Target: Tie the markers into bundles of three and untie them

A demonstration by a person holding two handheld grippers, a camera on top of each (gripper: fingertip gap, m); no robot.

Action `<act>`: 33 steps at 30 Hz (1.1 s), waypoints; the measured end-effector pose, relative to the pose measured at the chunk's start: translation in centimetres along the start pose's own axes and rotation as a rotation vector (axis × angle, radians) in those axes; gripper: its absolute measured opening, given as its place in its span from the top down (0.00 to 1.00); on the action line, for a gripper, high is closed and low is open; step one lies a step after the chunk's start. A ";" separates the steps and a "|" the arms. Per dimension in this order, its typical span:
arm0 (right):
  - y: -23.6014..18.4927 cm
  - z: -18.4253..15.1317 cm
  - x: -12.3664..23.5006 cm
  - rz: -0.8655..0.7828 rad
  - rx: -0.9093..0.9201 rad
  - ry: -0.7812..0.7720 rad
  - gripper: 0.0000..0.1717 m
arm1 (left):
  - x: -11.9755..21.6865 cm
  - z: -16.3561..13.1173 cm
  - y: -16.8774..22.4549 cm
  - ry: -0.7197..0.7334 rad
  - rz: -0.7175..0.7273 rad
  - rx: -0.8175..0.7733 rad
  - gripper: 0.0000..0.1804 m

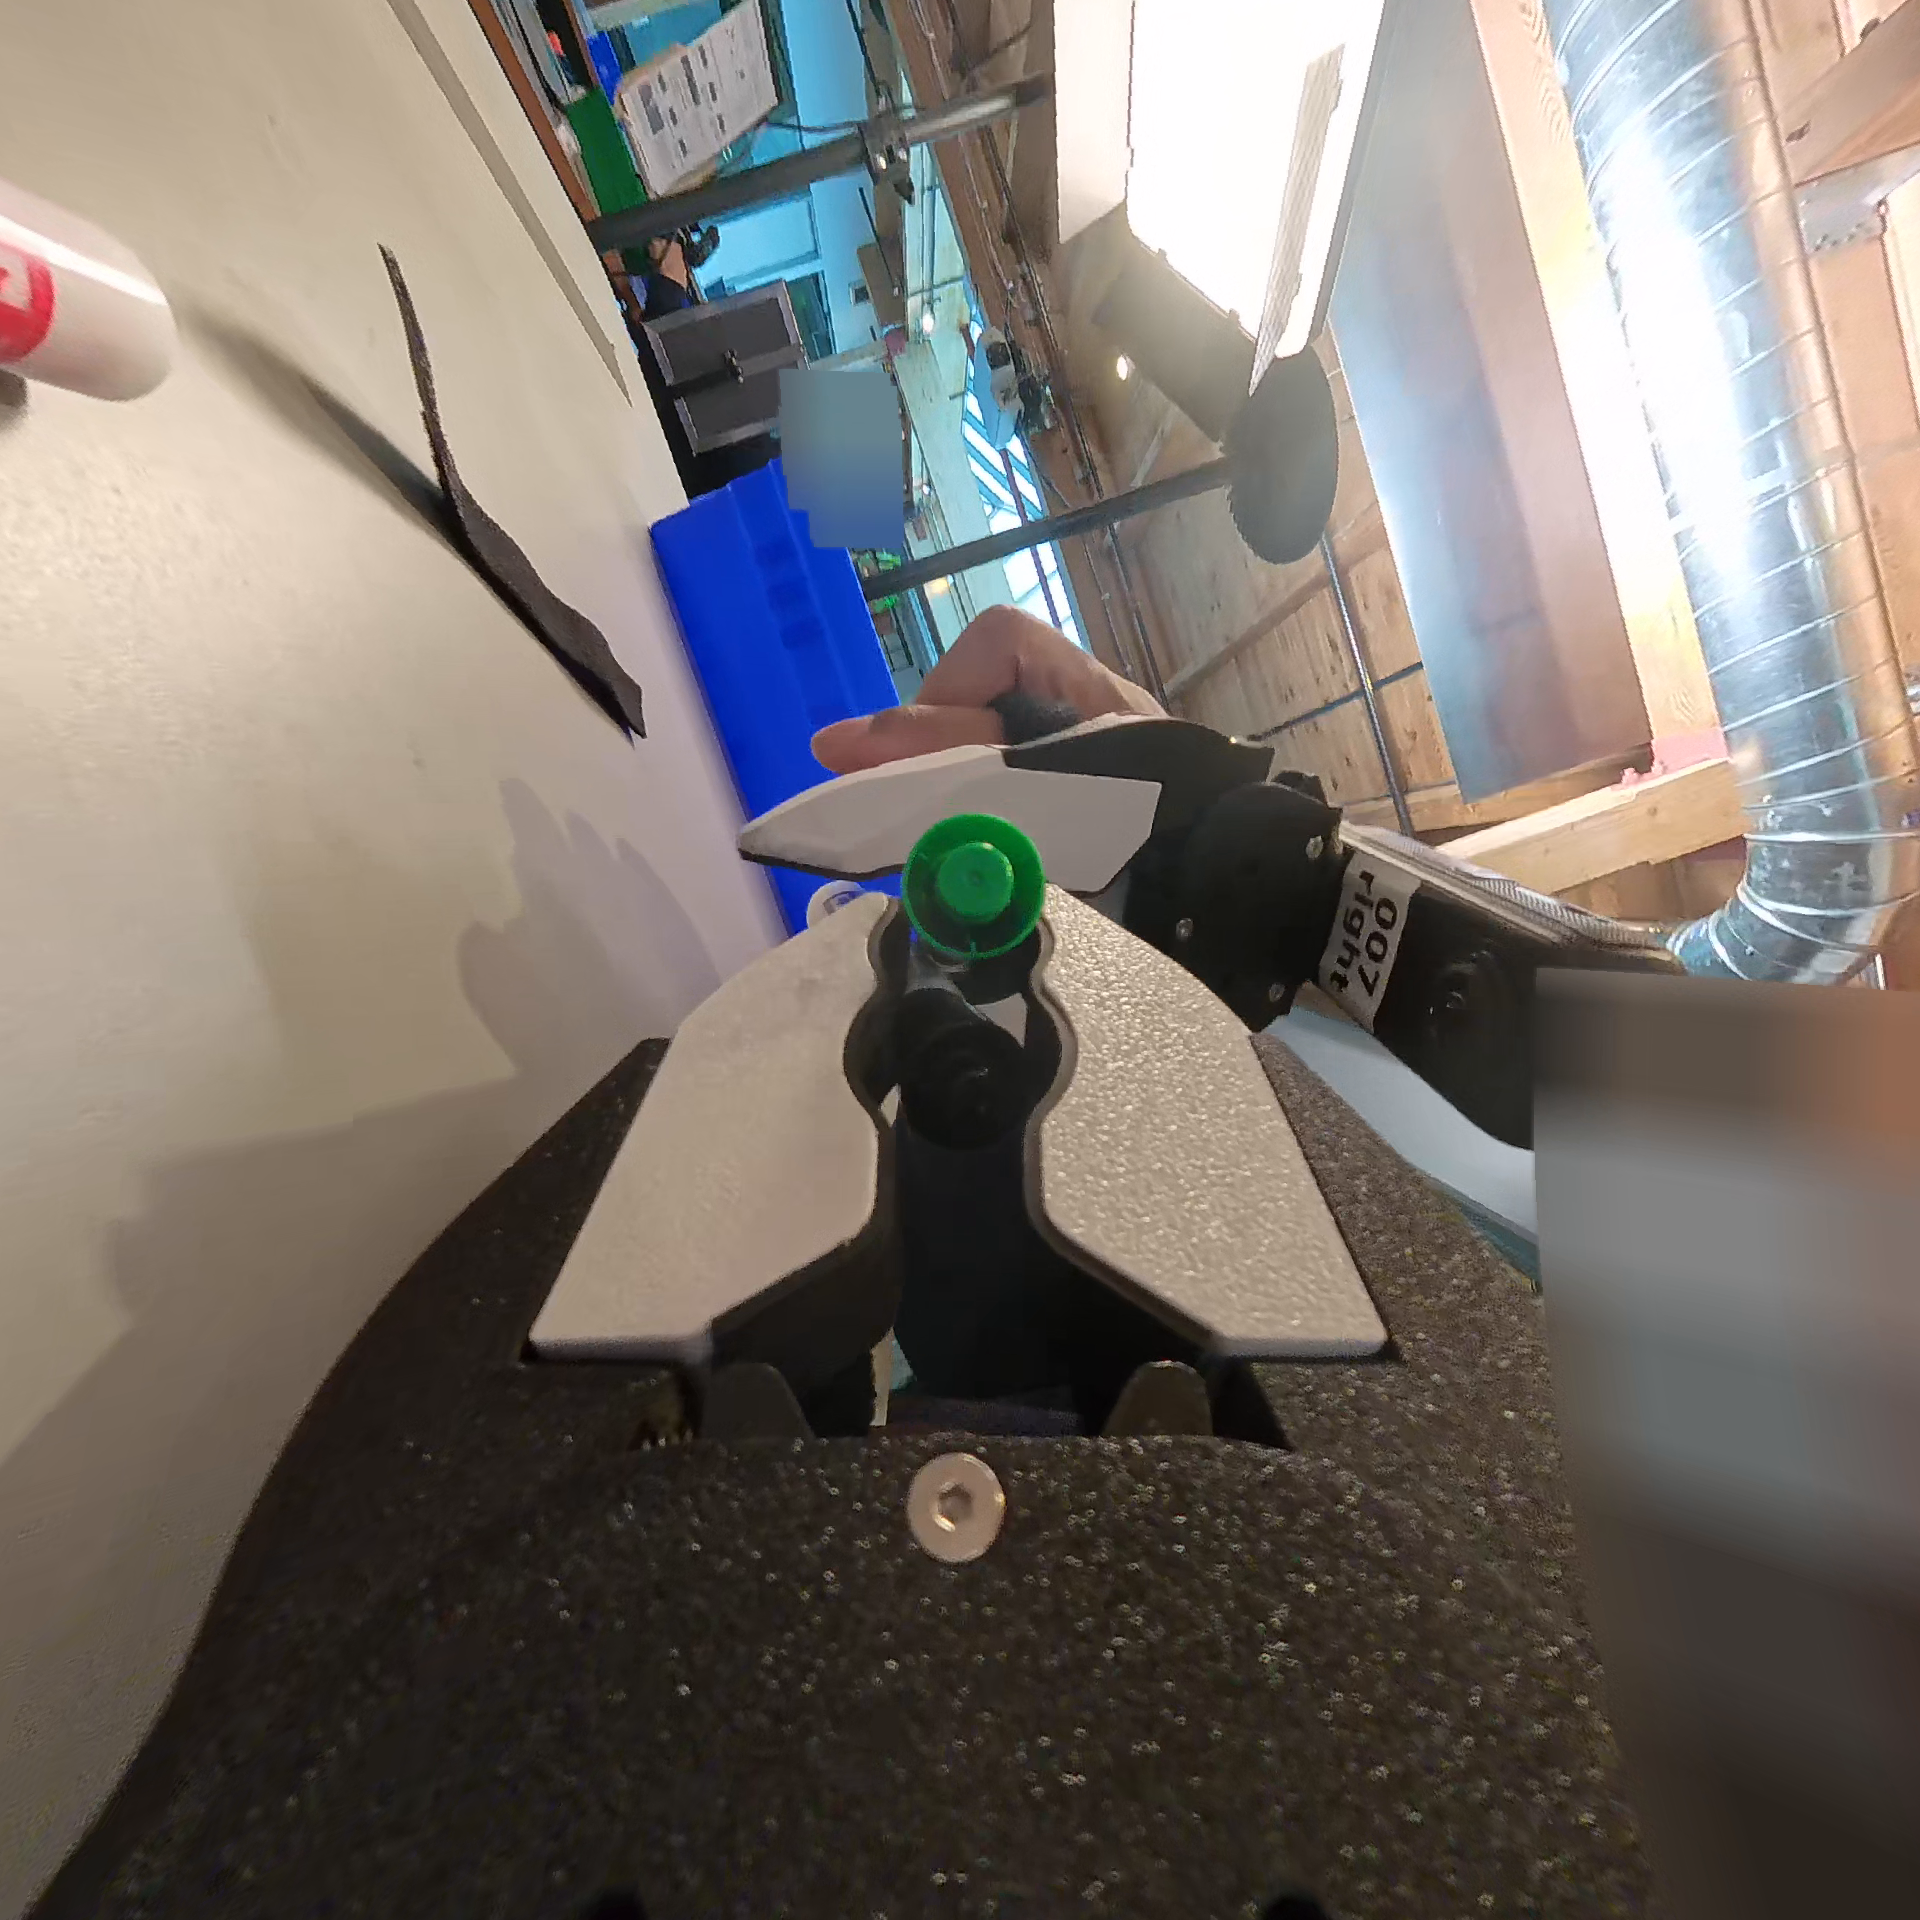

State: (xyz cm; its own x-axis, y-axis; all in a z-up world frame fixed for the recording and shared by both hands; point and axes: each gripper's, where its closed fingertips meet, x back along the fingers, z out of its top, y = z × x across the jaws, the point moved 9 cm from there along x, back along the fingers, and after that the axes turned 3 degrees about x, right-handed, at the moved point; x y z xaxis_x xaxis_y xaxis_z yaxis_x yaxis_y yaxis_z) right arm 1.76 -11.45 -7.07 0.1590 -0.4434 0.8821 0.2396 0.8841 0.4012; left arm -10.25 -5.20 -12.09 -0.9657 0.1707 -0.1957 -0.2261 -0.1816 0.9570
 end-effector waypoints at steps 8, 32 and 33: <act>0.1 -0.5 -0.7 0.146 -0.077 0.103 0.85 | 0.0 0.5 0.7 -0.129 0.053 -0.161 0.89; 1.2 0.0 -1.1 -0.313 -0.018 0.041 0.89 | 4.2 1.8 1.7 -0.076 0.264 -0.404 0.59; 1.3 0.1 -1.0 -0.368 -0.007 0.027 0.89 | 4.2 1.9 2.0 -0.069 0.281 -0.471 0.59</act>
State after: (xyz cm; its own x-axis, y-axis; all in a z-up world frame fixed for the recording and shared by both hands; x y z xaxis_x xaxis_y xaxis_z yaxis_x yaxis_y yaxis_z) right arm 1.84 -9.86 -7.46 0.0863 -0.7354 0.6721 0.2921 0.6636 0.6887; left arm -14.53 -3.03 -10.60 -0.9900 0.1138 0.0832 -0.0091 -0.6402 0.7682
